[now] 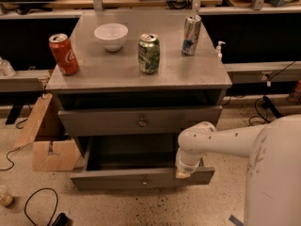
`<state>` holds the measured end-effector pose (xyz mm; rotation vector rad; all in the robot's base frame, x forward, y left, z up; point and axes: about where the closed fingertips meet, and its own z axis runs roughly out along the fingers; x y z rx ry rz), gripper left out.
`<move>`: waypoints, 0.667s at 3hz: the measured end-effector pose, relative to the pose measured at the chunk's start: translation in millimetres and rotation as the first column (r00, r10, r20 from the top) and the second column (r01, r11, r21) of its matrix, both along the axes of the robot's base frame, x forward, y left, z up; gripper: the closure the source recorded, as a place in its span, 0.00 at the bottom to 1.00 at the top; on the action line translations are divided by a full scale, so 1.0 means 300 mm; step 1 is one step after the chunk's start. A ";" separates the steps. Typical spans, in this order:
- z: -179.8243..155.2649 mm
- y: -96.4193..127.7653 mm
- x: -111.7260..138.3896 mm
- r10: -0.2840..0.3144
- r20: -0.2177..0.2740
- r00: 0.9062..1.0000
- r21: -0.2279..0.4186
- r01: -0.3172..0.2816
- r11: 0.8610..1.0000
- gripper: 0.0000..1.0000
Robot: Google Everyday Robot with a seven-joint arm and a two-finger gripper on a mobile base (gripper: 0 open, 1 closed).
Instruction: Open middle drawer
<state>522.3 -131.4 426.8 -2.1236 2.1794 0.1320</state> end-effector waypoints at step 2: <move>0.030 0.040 -0.119 0.034 -0.092 0.995 0.082 -0.027 0.996 1.00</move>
Offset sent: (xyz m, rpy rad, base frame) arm -0.0466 0.0174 0.0156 0.1128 0.1284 0.0448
